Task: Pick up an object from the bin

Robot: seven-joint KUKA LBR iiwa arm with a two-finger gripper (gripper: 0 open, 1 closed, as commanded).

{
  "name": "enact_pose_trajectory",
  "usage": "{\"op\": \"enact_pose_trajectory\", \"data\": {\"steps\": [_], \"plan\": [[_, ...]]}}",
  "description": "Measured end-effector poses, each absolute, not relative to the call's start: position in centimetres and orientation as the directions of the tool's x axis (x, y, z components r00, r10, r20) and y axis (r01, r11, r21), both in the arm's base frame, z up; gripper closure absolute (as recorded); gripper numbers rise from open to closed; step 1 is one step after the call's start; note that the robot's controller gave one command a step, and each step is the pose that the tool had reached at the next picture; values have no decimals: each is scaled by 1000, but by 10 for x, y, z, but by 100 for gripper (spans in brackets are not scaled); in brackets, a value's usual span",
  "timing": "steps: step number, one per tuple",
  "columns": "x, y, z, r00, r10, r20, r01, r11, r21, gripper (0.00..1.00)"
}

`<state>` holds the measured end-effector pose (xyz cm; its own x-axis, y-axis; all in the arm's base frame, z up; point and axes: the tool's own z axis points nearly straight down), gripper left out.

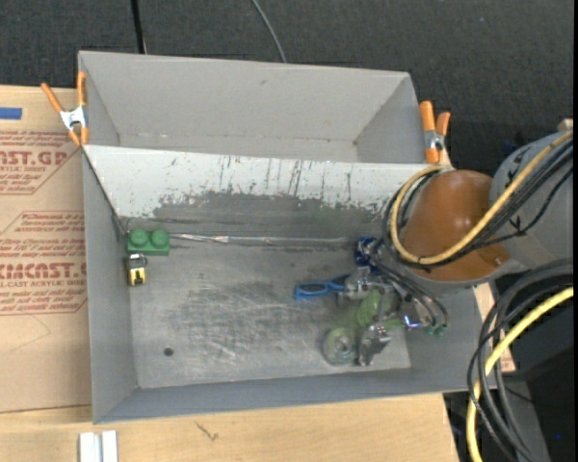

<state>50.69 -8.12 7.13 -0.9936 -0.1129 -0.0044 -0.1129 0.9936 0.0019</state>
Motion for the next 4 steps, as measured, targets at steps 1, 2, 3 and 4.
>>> {"op": "enact_pose_trajectory", "data": {"steps": [1, 2, 3, 4], "plan": [[507, -82, 73, -994, -112, -2, -112, 994, 1, 100], [530, -100, 216, -901, -433, -7, -433, 901, -5, 100], [529, -99, 213, -902, -432, -3, -432, 902, 1, 0], [574, -99, 74, -693, -721, -10, -721, 693, -3, 0]]}}
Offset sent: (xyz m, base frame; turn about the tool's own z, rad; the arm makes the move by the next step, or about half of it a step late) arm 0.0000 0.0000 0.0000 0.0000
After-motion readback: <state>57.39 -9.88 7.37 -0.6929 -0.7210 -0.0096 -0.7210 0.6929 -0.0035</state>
